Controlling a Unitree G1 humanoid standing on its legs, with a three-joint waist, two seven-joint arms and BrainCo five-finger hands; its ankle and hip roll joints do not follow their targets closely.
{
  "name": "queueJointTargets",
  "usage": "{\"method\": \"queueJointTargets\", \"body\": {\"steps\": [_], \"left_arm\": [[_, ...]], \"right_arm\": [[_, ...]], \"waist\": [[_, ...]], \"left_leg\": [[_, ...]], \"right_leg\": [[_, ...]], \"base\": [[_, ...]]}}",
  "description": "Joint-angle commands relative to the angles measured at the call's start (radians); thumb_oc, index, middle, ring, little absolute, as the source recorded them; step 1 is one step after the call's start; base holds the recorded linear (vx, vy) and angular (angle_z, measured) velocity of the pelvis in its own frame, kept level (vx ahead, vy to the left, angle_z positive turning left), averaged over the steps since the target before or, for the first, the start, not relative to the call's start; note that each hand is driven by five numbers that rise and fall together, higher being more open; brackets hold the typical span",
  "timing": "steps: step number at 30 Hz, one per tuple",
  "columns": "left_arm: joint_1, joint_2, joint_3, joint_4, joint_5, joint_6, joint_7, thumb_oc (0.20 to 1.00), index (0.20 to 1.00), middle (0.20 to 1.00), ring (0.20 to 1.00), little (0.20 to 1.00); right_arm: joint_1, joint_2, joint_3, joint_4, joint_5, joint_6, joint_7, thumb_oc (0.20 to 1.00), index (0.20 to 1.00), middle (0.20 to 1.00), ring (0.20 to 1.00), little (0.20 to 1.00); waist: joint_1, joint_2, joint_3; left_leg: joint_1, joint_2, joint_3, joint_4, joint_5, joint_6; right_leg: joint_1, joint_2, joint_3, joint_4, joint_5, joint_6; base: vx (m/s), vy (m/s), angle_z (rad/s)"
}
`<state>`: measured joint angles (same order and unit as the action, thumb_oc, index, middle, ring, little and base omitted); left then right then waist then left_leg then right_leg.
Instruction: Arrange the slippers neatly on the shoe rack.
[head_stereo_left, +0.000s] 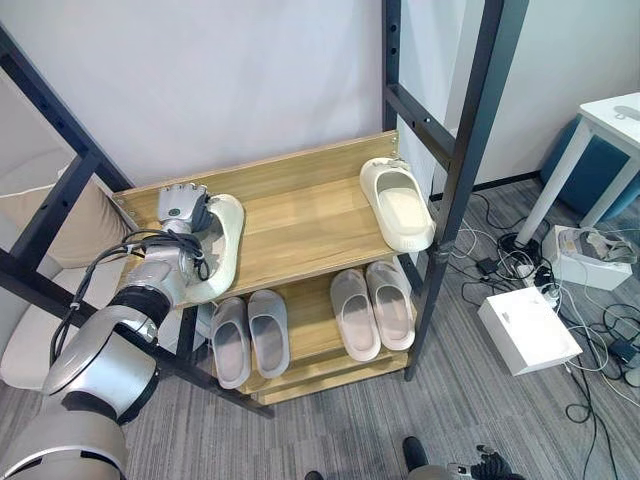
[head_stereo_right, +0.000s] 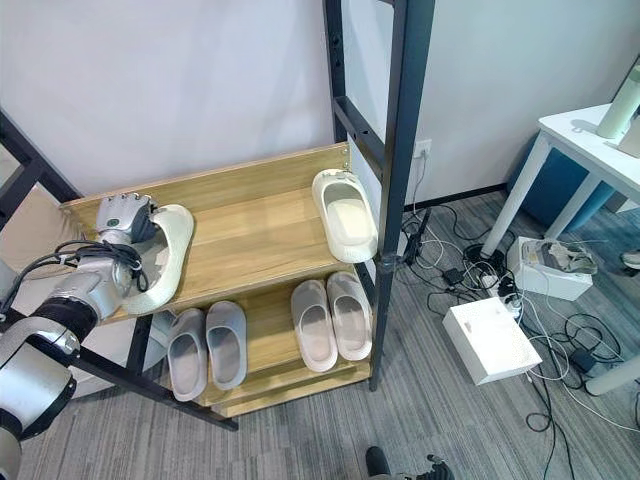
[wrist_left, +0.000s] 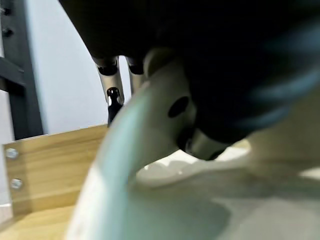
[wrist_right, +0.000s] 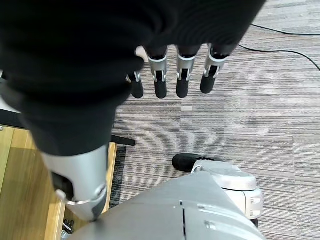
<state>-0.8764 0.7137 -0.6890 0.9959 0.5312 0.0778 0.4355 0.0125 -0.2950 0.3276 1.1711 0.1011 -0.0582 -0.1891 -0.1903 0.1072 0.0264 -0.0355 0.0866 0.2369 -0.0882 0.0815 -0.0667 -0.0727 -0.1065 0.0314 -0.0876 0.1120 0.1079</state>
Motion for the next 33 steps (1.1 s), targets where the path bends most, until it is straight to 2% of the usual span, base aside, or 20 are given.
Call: {"method": "queueJointTargets", "body": {"steps": [1,8,10,11,12,13,18,23,24,29,30,31,33], "left_arm": [[-0.144,0.024,0.021,0.031,0.038,-0.001,0.025,0.200,0.200,0.200,0.200,0.200],[-0.157,0.032,0.005,-0.077,0.079,-0.007,0.030,0.200,0.200,0.200,0.200,0.200],[-0.161,0.038,0.002,-0.195,0.114,-0.014,0.031,0.200,0.200,0.200,0.200,0.200],[-0.160,0.038,0.002,-0.195,0.114,-0.013,0.031,0.200,0.200,0.200,0.200,0.200],[-0.162,0.031,0.001,-0.285,0.142,-0.029,0.029,0.200,0.200,0.200,0.200,0.200],[-0.161,0.033,0.003,-0.288,0.143,-0.028,0.027,0.200,0.200,0.200,0.200,0.200],[-0.195,-0.031,-0.014,-0.367,0.173,-0.043,0.004,0.200,0.200,0.200,0.200,0.200],[-0.236,-0.112,-0.039,-0.327,0.164,-0.046,-0.010,0.200,0.200,0.200,0.200,0.200],[-0.260,-0.161,-0.062,-0.279,0.162,-0.042,-0.011,0.200,0.200,0.200,0.200,0.200],[-0.318,-0.239,-0.115,-0.085,0.145,-0.024,-0.018,0.200,0.200,0.200,0.200,0.200],[-0.335,-0.256,-0.127,-0.008,0.132,-0.011,-0.020,0.200,0.200,0.200,0.200,0.200],[-0.336,-0.258,-0.128,-0.005,0.131,-0.012,-0.019,0.200,0.200,0.200,0.200,0.200],[-0.356,-0.275,-0.138,0.097,0.113,0.002,-0.034,0.200,0.200,0.200,0.200,0.200]], "right_arm": [[-0.061,0.006,0.025,0.008,0.026,-0.016,-0.010,1.000,1.000,1.000,1.000,1.000],[-0.070,0.006,0.020,0.012,0.039,-0.016,-0.008,1.000,1.000,1.000,1.000,1.000],[-0.078,0.007,0.014,0.010,0.049,-0.016,-0.006,1.000,1.000,1.000,1.000,1.000],[-0.078,0.007,0.014,0.010,0.049,-0.016,-0.006,1.000,1.000,1.000,1.000,1.000],[-0.088,0.012,0.013,0.016,0.057,-0.012,-0.005,1.000,1.000,1.000,1.000,1.000],[-0.088,0.012,0.013,0.017,0.057,-0.012,-0.005,1.000,1.000,1.000,1.000,1.000],[-0.108,0.013,-0.001,0.024,0.085,-0.005,-0.010,1.000,1.000,1.000,1.000,1.000],[-0.110,0.007,-0.015,0.034,0.101,0.000,-0.015,1.000,1.000,1.000,1.000,1.000],[-0.110,0.001,-0.021,0.039,0.108,0.001,-0.023,1.000,1.000,1.000,1.000,1.000],[-0.104,-0.006,-0.025,0.055,0.114,0.001,-0.038,1.000,1.000,1.000,1.000,1.000],[-0.101,-0.012,-0.027,0.054,0.115,-0.002,-0.046,1.000,1.000,1.000,1.000,1.000],[-0.101,-0.012,-0.028,0.054,0.115,-0.002,-0.046,1.000,1.000,1.000,1.000,1.000],[-0.093,-0.018,-0.030,0.059,0.112,-0.004,-0.050,1.000,1.000,1.000,1.000,1.000]], "waist": [[-0.014,-0.008,0.058],[-0.006,-0.010,0.059],[0.000,-0.013,0.058],[0.000,-0.013,0.058],[0.006,-0.016,0.054],[0.005,-0.016,0.054],[0.002,-0.017,0.047],[-0.007,-0.014,0.043],[-0.019,-0.010,0.043],[-0.048,0.002,0.043],[-0.066,0.006,0.045],[-0.064,0.006,0.045],[-0.088,0.015,0.047]], "left_leg": [[0.061,0.002,-0.012,0.001,-0.061,-0.037],[0.069,0.000,-0.023,0.001,-0.062,-0.036],[0.071,-0.001,-0.030,0.001,-0.064,-0.036],[0.071,-0.001,-0.030,0.001,-0.064,-0.036],[0.075,-0.002,-0.035,0.001,-0.066,-0.035],[0.076,-0.002,-0.035,0.001,-0.066,-0.035],[0.083,-0.002,-0.039,0.001,-0.068,-0.033],[0.094,-0.002,-0.030,0.001,-0.068,-0.032],[0.098,0.000,-0.023,0.001,-0.068,-0.032],[0.105,0.004,-0.002,0.001,-0.069,-0.033],[0.107,0.007,0.011,0.001,-0.069,-0.035],[0.107,0.008,0.012,0.001,-0.069,-0.035],[0.110,0.011,0.034,0.001,-0.069,-0.037]], "right_leg": [[0.071,0.028,-0.047,0.000,-0.107,0.035],[0.088,0.027,-0.056,0.000,-0.113,0.034],[0.095,0.026,-0.061,0.000,-0.116,0.034],[0.095,0.026,-0.061,0.000,-0.116,0.034],[0.102,0.025,-0.066,0.000,-0.118,0.033],[0.103,0.025,-0.066,0.000,-0.118,0.033],[0.109,0.025,-0.064,0.000,-0.119,0.032],[0.114,0.027,-0.058,0.000,-0.118,0.031],[0.113,0.028,-0.053,0.000,-0.116,0.030],[0.105,0.033,-0.033,0.000,-0.111,0.031],[0.099,0.036,-0.022,0.000,-0.108,0.032],[0.098,0.036,-0.021,0.000,-0.108,0.032],[0.088,0.040,-0.006,0.000,-0.104,0.034]], "base": [[0.00,0.000,0.00],[0.00,0.000,0.00],[0.00,0.000,0.00],[-0.02,-0.025,0.04],[-0.02,-0.018,0.04],[0.00,0.000,0.00],[0.00,0.000,0.00],[0.00,-0.005,0.01],[0.00,0.000,0.00],[0.00,-0.012,-0.08],[0.00,-0.010,-0.08],[0.00,-0.010,-0.18],[0.01,-0.012,-0.25]]}}
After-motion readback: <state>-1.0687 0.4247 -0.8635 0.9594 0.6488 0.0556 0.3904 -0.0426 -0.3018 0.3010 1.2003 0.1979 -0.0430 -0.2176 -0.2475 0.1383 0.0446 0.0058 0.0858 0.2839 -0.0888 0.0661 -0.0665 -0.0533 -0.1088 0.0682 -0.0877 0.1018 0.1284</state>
